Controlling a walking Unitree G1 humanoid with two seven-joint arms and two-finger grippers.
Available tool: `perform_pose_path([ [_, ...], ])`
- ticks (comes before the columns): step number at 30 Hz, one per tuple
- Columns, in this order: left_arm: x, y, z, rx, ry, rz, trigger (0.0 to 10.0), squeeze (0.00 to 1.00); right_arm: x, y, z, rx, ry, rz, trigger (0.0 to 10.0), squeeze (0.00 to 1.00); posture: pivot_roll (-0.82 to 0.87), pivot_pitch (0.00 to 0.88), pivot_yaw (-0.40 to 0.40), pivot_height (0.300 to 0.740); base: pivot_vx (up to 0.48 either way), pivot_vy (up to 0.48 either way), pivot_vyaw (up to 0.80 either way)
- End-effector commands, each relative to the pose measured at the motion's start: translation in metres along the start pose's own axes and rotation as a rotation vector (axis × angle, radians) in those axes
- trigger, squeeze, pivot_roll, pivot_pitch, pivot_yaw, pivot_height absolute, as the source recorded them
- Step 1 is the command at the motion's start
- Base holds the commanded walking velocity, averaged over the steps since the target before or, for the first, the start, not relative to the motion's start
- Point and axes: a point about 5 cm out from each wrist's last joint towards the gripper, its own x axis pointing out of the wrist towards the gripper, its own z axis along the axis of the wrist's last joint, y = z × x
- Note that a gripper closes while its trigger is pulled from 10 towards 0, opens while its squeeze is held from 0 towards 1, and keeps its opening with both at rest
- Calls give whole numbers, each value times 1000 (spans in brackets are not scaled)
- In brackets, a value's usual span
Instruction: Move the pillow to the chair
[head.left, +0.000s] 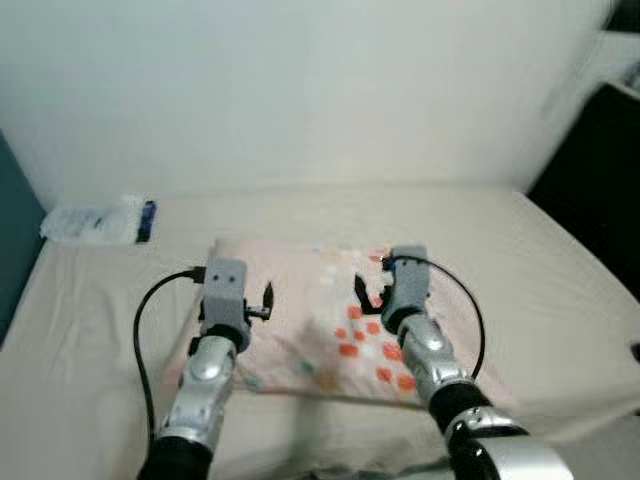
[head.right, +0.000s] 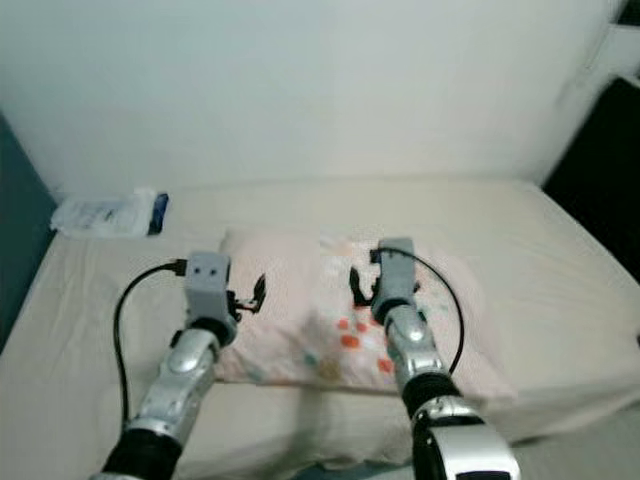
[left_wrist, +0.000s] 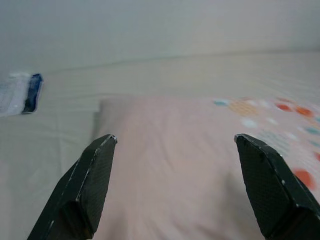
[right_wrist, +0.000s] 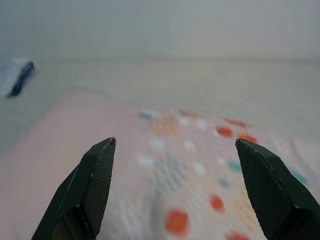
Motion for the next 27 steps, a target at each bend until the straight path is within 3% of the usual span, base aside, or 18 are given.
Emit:
perform_pose_path([
  [1, -3, 3, -4, 12, 8, 5, 10000, 0, -3, 1, -10, 15, 36, -2, 10000, 0, -6, 0, -87, 740, 0, 0, 0],
  [27, -2, 1, -8, 23, 40, -23, 10000, 0, -3, 1, -10, 19, 37, -2, 10000, 0, -1, 0, -85, 740, 0, 0, 0],
])
